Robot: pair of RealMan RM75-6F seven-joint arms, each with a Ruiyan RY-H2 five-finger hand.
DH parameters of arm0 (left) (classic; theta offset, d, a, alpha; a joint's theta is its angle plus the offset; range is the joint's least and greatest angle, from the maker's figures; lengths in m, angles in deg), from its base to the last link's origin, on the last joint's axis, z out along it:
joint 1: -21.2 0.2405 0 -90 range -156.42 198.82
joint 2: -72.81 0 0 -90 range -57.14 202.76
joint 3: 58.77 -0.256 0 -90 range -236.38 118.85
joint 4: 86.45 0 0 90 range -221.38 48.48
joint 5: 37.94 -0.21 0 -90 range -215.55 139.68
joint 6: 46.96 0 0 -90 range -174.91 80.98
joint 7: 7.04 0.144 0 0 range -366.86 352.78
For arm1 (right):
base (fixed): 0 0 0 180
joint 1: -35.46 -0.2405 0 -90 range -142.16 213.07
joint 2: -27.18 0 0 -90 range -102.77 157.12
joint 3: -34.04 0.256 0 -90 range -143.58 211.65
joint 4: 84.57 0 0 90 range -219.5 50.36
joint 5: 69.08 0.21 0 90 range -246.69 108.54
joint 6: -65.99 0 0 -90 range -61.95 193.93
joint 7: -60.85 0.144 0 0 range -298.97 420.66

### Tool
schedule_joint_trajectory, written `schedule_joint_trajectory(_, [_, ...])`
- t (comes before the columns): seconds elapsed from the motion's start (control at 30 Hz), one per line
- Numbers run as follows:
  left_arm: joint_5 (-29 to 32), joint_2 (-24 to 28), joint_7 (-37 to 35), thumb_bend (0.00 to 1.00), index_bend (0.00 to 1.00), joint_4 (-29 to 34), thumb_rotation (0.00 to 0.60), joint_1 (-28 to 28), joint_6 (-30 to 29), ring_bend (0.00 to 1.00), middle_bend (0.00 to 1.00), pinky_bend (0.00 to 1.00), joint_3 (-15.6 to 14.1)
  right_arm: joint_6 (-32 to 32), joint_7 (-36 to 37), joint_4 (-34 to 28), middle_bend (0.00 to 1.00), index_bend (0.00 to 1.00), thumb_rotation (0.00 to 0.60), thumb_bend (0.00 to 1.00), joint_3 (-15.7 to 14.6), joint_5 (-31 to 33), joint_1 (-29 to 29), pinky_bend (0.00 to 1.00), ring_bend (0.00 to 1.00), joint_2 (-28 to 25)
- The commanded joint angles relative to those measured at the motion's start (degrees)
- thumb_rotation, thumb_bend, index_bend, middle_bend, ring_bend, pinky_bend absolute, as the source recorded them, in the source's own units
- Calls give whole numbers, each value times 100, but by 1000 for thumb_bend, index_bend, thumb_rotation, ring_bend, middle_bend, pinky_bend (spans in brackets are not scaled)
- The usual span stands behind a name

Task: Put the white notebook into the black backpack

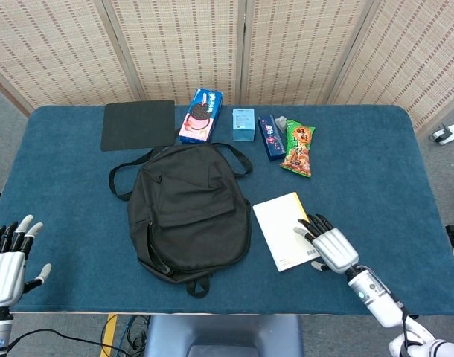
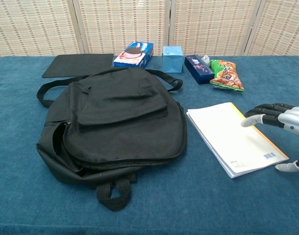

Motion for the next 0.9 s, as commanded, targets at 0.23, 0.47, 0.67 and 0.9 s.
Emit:
schedule_joint_trajectory(0.23, [33,-15,9,281,183,-10,600,-9,21,44,63,33,1,122,66,269,91,164,600,0,-25,78,-107,52,0,164])
schedule_joint_trajectory(0.47, [41,-17,16,281,183,-8,600,-34,44,44,63,33,12,196,134,408,107,163,600,85,-11,102,-226,52,0,265])
schedule_joint_trajectory(0.67, [50,10,18,281,183,9,600,-33,34,44,63,33,17,190,293,523,182,236,600,368,41,91,-364,51,8,338])
schedule_joint_trajectory(0.9, [60,35,-1,281,183,19,600,-31,29,44,63,33,19,239,381,634,227,297,600,496,93,65,-560,51,48,410])
